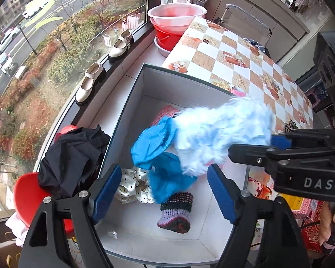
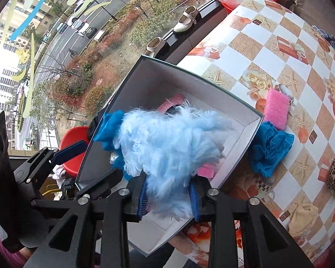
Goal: Organize soft objects
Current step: 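Lower and open the left tool releasing the glove while the right tool releases the boa, then move both open tools over the leopard scrunchie and beige knit sock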
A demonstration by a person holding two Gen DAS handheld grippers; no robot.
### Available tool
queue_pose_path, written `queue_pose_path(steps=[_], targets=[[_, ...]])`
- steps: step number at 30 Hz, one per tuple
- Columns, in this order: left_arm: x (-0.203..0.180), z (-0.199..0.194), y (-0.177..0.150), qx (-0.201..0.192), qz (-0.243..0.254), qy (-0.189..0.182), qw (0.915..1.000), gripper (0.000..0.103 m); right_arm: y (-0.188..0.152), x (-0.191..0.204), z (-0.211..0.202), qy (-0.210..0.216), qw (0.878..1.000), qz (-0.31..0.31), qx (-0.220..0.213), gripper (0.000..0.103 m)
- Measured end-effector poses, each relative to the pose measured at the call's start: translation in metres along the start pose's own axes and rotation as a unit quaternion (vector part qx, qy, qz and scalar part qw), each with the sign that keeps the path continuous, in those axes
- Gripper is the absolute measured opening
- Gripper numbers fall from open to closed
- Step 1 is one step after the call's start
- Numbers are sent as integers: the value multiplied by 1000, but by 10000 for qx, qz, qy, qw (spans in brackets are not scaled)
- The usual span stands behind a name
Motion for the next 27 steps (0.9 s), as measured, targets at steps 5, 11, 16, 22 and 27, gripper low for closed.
queue_pose_path(steps=[5,11,16,22,27], targets=[[4,17,1,445,-208,133,9987,84,0,-7,-7,-364,9992,141,-104,102],[2,17,-1,469,-225,321,9981,90,-6,-23,-18,-214,9983,537,-54,102],[0,19,-1,656,-278,75,9974,90,-16,-38,-26,-8,9949,1011,-9,102],[-16,12,-1,790,-173,-289,9963,90,-35,-52,-47,312,9893,1422,-31,102],[-45,2,5,761,200,-465,9958,90,-63,-77,-76,496,9790,1973,-117,102]])
Point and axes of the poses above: each gripper's, at about its wrist camera, not at the fingertips, and z roughly the way its jaws point, x to its left, y to its top, the point moved 2 cm from there along z, roughly the way its jaws point, and after that the axes turned 7 degrees about -y, right-handed, at the moved point
